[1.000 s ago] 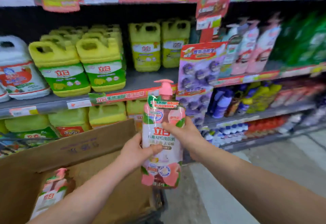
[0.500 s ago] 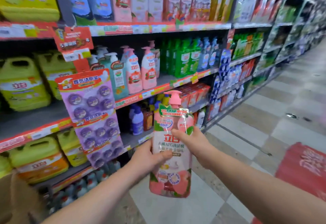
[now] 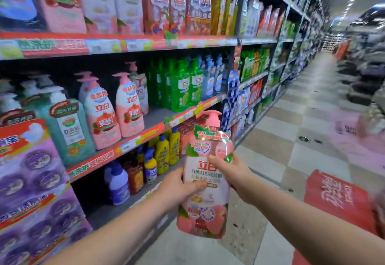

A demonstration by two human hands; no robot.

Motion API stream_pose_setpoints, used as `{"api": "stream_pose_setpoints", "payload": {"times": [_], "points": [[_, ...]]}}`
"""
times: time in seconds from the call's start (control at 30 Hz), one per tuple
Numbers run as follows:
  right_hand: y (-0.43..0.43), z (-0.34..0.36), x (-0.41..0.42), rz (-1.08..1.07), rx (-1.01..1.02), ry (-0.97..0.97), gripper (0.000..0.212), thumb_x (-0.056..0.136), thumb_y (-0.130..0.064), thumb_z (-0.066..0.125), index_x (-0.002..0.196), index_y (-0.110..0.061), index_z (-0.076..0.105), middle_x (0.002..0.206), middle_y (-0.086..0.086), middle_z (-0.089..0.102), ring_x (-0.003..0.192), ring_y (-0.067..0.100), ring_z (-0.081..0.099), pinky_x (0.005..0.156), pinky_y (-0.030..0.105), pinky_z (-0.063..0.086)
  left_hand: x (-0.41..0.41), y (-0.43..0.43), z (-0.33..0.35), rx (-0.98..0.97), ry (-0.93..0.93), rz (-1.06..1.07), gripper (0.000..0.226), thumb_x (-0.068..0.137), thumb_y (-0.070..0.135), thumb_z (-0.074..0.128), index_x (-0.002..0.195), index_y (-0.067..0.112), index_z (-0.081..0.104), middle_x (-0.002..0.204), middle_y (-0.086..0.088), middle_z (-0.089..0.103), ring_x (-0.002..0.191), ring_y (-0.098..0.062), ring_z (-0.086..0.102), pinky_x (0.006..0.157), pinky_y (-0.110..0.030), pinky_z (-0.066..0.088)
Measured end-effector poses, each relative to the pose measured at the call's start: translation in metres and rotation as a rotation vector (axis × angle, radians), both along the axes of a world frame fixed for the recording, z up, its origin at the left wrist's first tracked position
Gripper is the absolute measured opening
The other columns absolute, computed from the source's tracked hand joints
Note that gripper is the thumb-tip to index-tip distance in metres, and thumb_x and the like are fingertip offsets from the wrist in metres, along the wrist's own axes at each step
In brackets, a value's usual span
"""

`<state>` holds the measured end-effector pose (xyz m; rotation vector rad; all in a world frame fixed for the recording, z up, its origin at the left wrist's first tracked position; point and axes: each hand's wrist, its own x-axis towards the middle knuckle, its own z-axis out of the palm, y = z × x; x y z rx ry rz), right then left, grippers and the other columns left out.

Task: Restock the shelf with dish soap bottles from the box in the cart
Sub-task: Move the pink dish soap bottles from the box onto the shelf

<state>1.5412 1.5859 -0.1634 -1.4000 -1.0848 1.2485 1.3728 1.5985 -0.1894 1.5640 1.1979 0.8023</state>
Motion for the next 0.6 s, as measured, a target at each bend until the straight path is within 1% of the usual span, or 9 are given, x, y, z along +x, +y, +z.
{"api": "stream_pose_setpoints", "payload": {"times": [0.13, 0.2, 0.27, 0.37, 0.47, 0.53, 0.6], "points": [[0.048, 0.000, 0.004, 0.003, 0.015, 0.021, 0.070, 0.075, -0.032, 0.077, 0.131, -0.009, 0.042, 0.118, 0.016, 0.065, 0.105, 0.033, 0.065, 0.097, 0.052, 0.049, 0.005, 0.052, -0.001, 0.004, 0.001, -0.019, 0.031, 0.071, 0.025, 0.079, 0.097, 0.028, 0.061, 0.084, 0.016, 0.068, 0.067, 0.012, 0.061, 0.054, -0.005, 0.045], [0.071, -0.003, 0.007, 0.018, 0.001, 0.013, 0.068, 0.075, -0.033, 0.077, 0.130, -0.010, 0.044, 0.117, 0.015, 0.066, 0.105, 0.033, 0.065, 0.098, 0.052, 0.048, 0.008, 0.072, -0.003, -0.002, 0.011, -0.014, 0.034, 0.071, 0.026, 0.078, 0.101, 0.026, 0.062, 0.090, 0.012, 0.070, 0.075, 0.006, 0.063, 0.059, -0.007, 0.047], [0.094, -0.005, 0.011, 0.034, -0.012, 0.013, 0.064, 0.074, -0.033, 0.077, 0.127, -0.012, 0.047, 0.112, 0.013, 0.069, 0.100, 0.031, 0.068, 0.096, 0.051, 0.050, 0.011, 0.091, -0.004, -0.018, 0.008, -0.006, 0.032, 0.072, 0.026, 0.078, 0.100, 0.028, 0.062, 0.094, 0.009, 0.071, 0.079, 0.002, 0.065, 0.064, -0.010, 0.049], [0.137, -0.011, 0.014, 0.064, -0.013, 0.028, 0.061, 0.072, -0.033, 0.079, 0.122, -0.014, 0.050, 0.107, 0.012, 0.071, 0.094, 0.030, 0.070, 0.091, 0.051, 0.052, 0.012, 0.123, -0.006, -0.026, 0.009, 0.039, 0.026, 0.073, 0.025, 0.077, 0.092, 0.033, 0.060, 0.089, 0.013, 0.069, 0.074, 0.008, 0.063, 0.059, -0.007, 0.048], [0.188, -0.016, 0.012, 0.130, -0.019, 0.036, 0.065, 0.070, -0.036, 0.080, 0.122, -0.015, 0.049, 0.110, 0.011, 0.070, 0.097, 0.031, 0.069, 0.092, 0.052, 0.052, 0.010, 0.158, -0.006, -0.010, 0.037, 0.105, 0.027, 0.073, 0.028, 0.077, 0.093, 0.033, 0.060, 0.090, 0.015, 0.069, 0.073, 0.010, 0.061, 0.057, -0.005, 0.046], [0.226, -0.018, 0.011, 0.196, -0.002, 0.042, 0.067, 0.069, -0.037, 0.081, 0.124, -0.015, 0.050, 0.112, 0.011, 0.070, 0.099, 0.030, 0.069, 0.093, 0.052, 0.051, 0.010, 0.183, -0.004, 0.015, 0.066, 0.168, 0.028, 0.073, 0.030, 0.077, 0.093, 0.035, 0.057, 0.084, 0.023, 0.064, 0.068, 0.016, 0.056, 0.054, -0.002, 0.042], [0.265, -0.014, 0.010, 0.264, 0.011, 0.032, 0.063, 0.070, -0.037, 0.080, 0.123, -0.018, 0.051, 0.111, 0.007, 0.070, 0.099, 0.027, 0.069, 0.092, 0.049, 0.052, 0.011, 0.210, 0.000, 0.041, 0.082, 0.252, 0.029, 0.072, 0.031, 0.077, 0.090, 0.039, 0.055, 0.082, 0.026, 0.061, 0.067, 0.018, 0.055, 0.054, -0.003, 0.042]]}}
